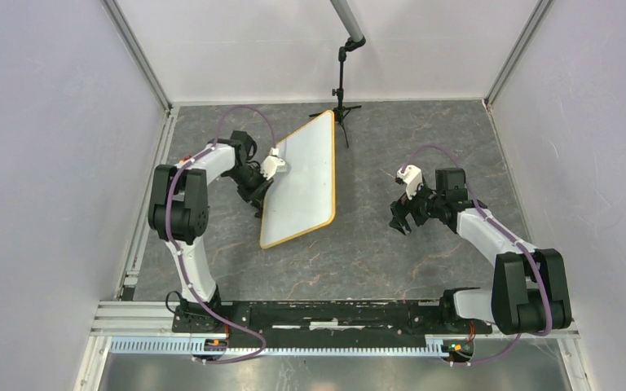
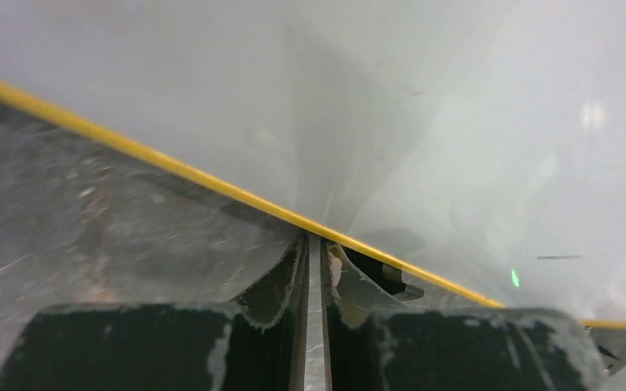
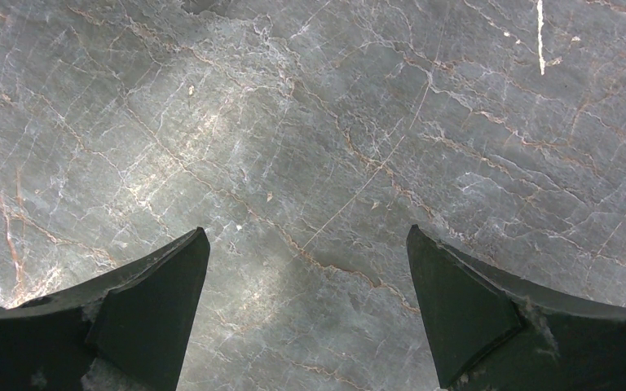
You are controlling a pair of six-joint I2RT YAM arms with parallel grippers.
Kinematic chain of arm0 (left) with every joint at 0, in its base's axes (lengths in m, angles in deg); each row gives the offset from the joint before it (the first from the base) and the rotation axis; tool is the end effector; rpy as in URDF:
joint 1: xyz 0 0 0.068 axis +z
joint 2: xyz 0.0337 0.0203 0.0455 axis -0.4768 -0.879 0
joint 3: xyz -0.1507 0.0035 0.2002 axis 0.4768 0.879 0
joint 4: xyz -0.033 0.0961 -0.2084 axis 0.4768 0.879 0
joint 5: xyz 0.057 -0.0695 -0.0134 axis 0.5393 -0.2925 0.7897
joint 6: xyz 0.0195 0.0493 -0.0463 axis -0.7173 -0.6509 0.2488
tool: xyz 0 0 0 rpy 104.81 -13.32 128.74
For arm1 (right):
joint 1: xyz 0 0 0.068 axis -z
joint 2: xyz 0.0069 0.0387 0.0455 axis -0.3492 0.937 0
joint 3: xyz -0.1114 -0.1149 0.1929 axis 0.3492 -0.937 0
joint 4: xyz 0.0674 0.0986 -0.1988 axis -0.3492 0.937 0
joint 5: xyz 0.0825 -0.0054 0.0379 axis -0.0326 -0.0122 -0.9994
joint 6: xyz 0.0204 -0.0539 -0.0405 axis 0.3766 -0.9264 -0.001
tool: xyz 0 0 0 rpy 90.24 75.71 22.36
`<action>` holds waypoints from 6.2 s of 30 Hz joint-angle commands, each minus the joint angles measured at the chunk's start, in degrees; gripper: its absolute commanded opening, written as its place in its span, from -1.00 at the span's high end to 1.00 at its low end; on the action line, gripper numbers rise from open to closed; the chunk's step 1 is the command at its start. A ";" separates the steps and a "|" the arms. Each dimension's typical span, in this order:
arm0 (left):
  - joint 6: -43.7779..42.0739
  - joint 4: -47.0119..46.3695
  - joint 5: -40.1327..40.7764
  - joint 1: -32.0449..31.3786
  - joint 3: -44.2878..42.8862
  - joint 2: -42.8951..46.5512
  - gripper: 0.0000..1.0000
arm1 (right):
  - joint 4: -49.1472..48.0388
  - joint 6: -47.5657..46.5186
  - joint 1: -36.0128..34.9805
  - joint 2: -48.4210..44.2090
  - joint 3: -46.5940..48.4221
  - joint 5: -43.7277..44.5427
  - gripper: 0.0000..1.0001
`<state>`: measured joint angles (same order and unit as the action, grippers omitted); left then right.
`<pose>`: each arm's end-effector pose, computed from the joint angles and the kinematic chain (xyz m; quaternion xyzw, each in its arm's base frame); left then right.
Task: Write a sentence on the whiteboard
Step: Move the whiteboard to the center of the board.
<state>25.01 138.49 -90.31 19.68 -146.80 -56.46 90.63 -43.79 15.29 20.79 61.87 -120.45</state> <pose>0.3229 -0.0740 0.1362 0.4362 0.8744 -0.1901 0.0949 0.2303 0.0516 0.1632 -0.3426 0.8451 0.1950 0.3611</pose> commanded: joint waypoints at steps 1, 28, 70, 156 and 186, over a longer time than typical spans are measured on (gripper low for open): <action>4.91 -0.93 -5.35 -3.06 2.35 3.41 0.69 | -0.71 -0.28 0.19 -1.51 2.25 -0.91 -0.95; 0.71 -3.36 0.18 -7.61 13.28 12.16 0.62 | -2.69 4.66 4.70 -5.51 3.28 -4.34 -0.95; 42.64 -34.21 7.39 -44.84 -15.54 -10.89 0.60 | 11.16 8.06 25.89 -12.74 10.20 -7.69 -0.95; 66.94 -18.88 48.87 -10.17 5.43 50.59 -0.67 | -7.55 35.97 -31.74 16.74 14.16 46.46 0.38; 63.42 -20.46 53.36 -10.10 4.75 48.93 -0.72 | 2.21 6.98 -29.13 -2.49 -2.49 22.65 1.00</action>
<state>90.67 120.57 -39.40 9.21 -140.88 -7.17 88.45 -30.63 -13.52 20.05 59.64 -94.97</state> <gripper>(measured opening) 0.853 0.114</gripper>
